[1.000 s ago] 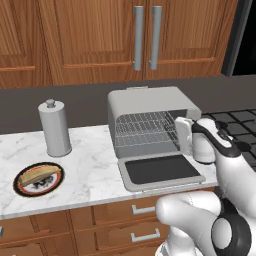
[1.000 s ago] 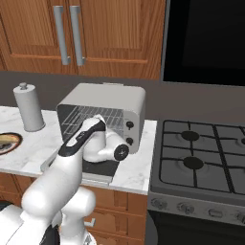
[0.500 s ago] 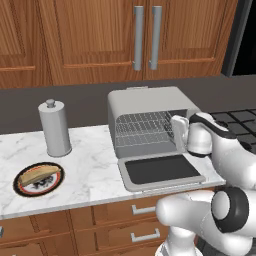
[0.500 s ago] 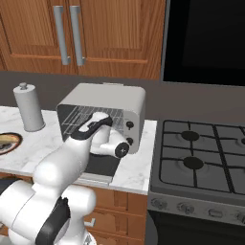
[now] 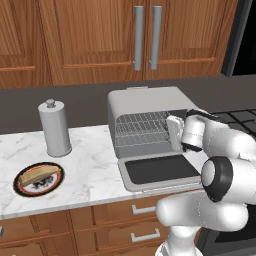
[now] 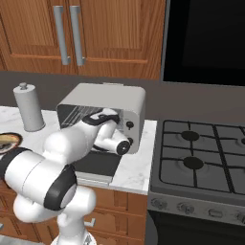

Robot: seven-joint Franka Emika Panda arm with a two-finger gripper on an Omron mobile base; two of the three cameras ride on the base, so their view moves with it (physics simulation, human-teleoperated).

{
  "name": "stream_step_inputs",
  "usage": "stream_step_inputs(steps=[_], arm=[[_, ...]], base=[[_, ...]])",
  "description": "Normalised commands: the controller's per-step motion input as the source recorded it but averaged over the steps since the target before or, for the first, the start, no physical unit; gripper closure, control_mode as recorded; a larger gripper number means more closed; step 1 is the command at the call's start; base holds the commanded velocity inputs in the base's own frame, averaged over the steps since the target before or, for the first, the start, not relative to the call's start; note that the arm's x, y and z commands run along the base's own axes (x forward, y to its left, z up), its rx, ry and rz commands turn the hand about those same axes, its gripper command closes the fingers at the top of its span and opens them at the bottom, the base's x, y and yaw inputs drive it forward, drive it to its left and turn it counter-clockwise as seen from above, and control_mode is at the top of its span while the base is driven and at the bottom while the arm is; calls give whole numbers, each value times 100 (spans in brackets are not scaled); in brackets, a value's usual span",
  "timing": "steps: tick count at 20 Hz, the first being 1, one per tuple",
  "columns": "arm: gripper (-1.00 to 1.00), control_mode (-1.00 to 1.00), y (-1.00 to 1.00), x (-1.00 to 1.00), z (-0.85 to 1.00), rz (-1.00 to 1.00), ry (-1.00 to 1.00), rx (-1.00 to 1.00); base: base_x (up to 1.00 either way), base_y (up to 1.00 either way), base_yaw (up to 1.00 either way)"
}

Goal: Pull the toaster oven rack outwards. Pick up the baguette from the plate and place it on the toaster oven rack. Close the toaster oven door fully and set the temperature to the lowest setting.

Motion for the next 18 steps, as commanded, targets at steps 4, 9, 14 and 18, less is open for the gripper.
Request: stream_step_inputs(steps=[4,9,14,18], arm=[[-100,-100,0,38,-24,0,0,1],[-100,-100,0,41,-20,0,0,2],[-100,-100,0,41,-23,0,0,2],[100,-100,0,29,-11,0,0,1]], base=[[0,0,0],[0,0,0],[0,0,0],[0,0,0]])
